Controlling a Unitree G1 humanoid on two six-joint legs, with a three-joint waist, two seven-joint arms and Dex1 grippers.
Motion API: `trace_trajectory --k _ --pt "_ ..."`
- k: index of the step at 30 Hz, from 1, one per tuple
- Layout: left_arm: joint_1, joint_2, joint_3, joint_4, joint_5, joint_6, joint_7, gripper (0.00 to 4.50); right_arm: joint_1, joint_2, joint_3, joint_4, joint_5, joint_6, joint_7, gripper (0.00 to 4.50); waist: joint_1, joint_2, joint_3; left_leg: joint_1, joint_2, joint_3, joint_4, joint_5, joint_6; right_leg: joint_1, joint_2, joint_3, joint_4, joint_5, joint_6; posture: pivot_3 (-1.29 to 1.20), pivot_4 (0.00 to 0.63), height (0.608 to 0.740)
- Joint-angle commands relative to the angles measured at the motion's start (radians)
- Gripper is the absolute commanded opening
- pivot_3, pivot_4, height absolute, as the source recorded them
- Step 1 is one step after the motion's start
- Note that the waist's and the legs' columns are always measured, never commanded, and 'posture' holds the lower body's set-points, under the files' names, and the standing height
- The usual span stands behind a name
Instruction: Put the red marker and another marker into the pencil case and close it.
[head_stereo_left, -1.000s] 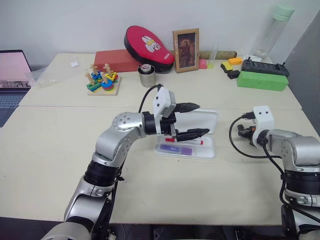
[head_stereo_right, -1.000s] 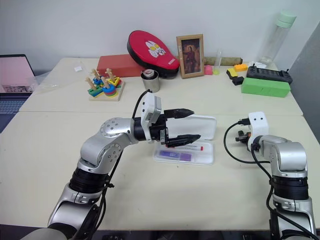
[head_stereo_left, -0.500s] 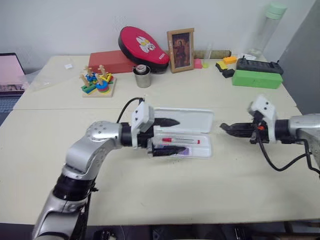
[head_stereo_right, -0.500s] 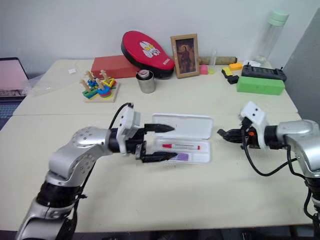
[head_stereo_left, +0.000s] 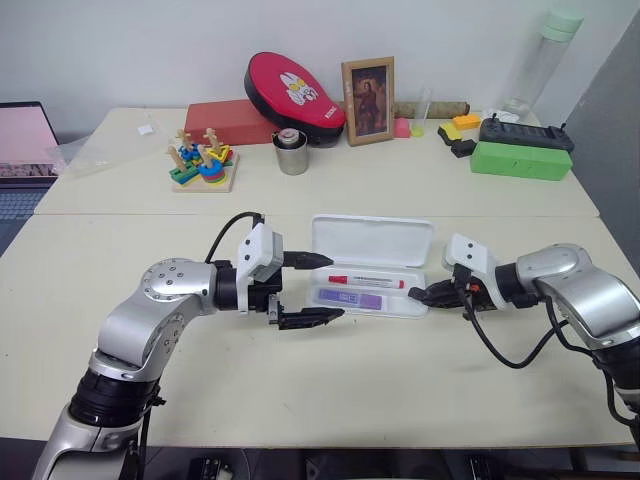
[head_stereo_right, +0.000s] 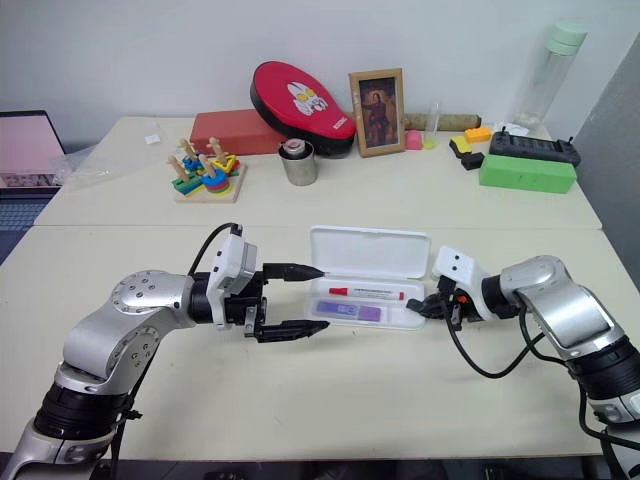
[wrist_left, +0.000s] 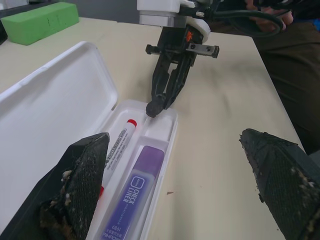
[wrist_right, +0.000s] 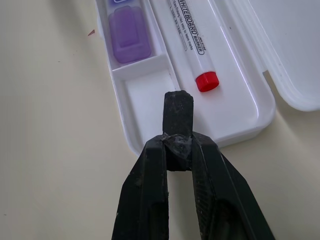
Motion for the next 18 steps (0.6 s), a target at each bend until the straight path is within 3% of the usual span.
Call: trace_trajectory --k 1,3,5,6,7,10,18 --pt "-0.015 -0.004 0.02 -0.026 -0.007 -0.016 0.009 4.5 -0.011 0.01 0.01 -0.038 -0.004 0.004 0.013 0.31 0.0 0.0 0.0 0.0 0.0 0.0 0.0 0.0 0.0 0.0 0.0 0.0 0.0 0.0 0.0 0.0 0.15 0.74" --pt "-0.017 -0.005 0.019 -0.025 -0.007 -0.017 0.012 4.5 -0.012 0.012 0.013 -0.049 -0.004 0.008 0.018 0.31 0.0 0.0 0.0 0.0 0.0 0.0 0.0 0.0 0.0 0.0 0.0 0.0 0.0 0.0 0.0 0.0 0.15 0.74" --pt "-0.02 -0.007 0.018 -0.025 -0.008 -0.017 0.014 4.5 -0.011 0.015 0.014 -0.064 -0.001 0.015 0.022 1.0 0.0 0.0 0.0 0.0 0.0 0.0 0.0 0.0 0.0 0.0 0.0 0.0 0.0 0.0 0.0 0.0 0.15 0.74" --pt "-0.02 -0.007 0.017 -0.025 -0.008 -0.017 0.015 4.5 -0.011 0.016 0.014 -0.07 0.001 0.017 0.023 1.03 0.0 0.0 0.0 0.0 0.0 0.0 0.0 0.0 0.0 0.0 0.0 0.0 0.0 0.0 0.0 0.0 0.15 0.74" --pt "-0.02 -0.008 0.017 -0.024 -0.008 -0.017 0.015 4.5 -0.012 0.019 0.012 -0.073 0.004 0.019 0.022 1.42 0.0 0.0 0.0 0.0 0.0 0.0 0.0 0.0 0.0 0.0 0.0 0.0 0.0 0.0 0.0 0.0 0.15 0.74" --pt "-0.023 -0.01 0.015 -0.022 -0.007 -0.018 0.017 4.5 -0.019 0.03 0.005 -0.069 0.003 0.022 0.017 1.88 0.0 0.0 0.0 0.0 0.0 0.0 0.0 0.0 0.0 0.0 0.0 0.0 0.0 0.0 0.0 0.0 0.15 0.74" --pt "-0.039 -0.026 0.027 -0.02 -0.012 -0.009 0.05 4.5 -0.058 0.031 -0.034 -0.063 0.039 0.038 0.048 3.79 0.001 0.0 0.0 0.0 0.0 0.0 0.0 0.0 0.0 0.0 0.0 0.0 0.0 0.0 0.0 0.0 0.15 0.74"
